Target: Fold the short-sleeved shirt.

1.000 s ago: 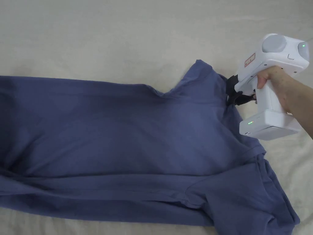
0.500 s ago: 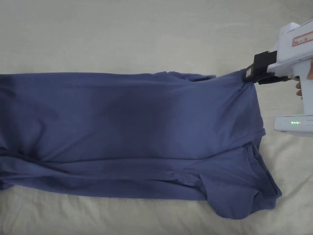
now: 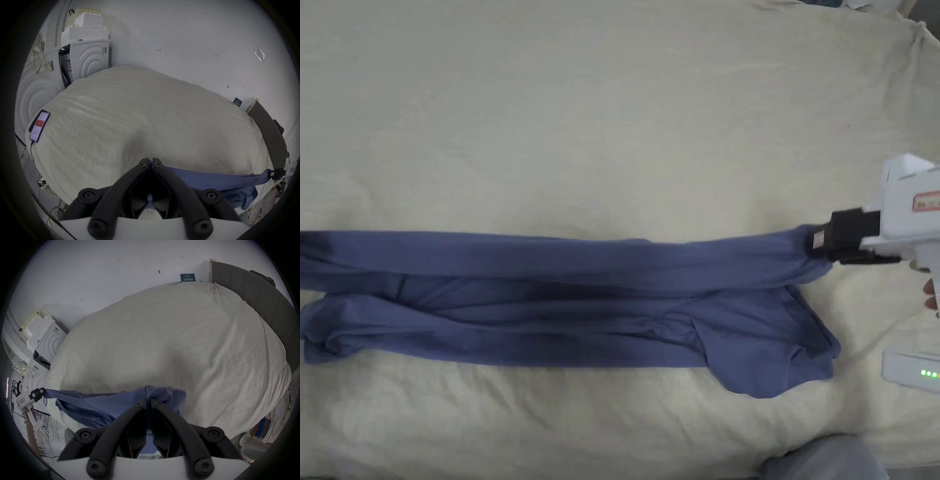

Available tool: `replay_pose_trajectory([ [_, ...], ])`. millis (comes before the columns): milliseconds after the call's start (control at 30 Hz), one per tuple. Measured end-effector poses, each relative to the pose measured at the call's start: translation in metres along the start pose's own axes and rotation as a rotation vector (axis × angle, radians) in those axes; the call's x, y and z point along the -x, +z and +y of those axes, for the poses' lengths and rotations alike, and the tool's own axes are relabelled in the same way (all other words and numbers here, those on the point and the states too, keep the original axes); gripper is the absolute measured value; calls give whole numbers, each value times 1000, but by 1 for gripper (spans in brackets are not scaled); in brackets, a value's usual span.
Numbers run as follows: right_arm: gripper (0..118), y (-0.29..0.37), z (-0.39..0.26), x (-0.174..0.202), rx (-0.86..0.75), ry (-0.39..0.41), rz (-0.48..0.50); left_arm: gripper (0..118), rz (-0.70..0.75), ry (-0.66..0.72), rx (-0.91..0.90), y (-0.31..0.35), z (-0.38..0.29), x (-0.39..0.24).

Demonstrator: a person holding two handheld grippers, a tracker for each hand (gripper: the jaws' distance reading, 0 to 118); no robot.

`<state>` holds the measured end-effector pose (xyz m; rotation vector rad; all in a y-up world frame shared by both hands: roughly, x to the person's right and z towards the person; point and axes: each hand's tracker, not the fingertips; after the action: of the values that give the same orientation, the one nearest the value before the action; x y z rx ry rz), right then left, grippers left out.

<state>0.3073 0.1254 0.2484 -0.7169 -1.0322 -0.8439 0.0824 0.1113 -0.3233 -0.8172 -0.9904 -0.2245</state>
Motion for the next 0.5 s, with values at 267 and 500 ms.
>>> replay_pose_trajectory([
  [267, 2, -27, -54, -10, 73, -36, -42, 0, 70, -31, 114, -16, -45, 6],
  [500, 2, -53, -83, -16, 125, -48, -87, 0, 130, -65, 210, -34, -70, 2],
])
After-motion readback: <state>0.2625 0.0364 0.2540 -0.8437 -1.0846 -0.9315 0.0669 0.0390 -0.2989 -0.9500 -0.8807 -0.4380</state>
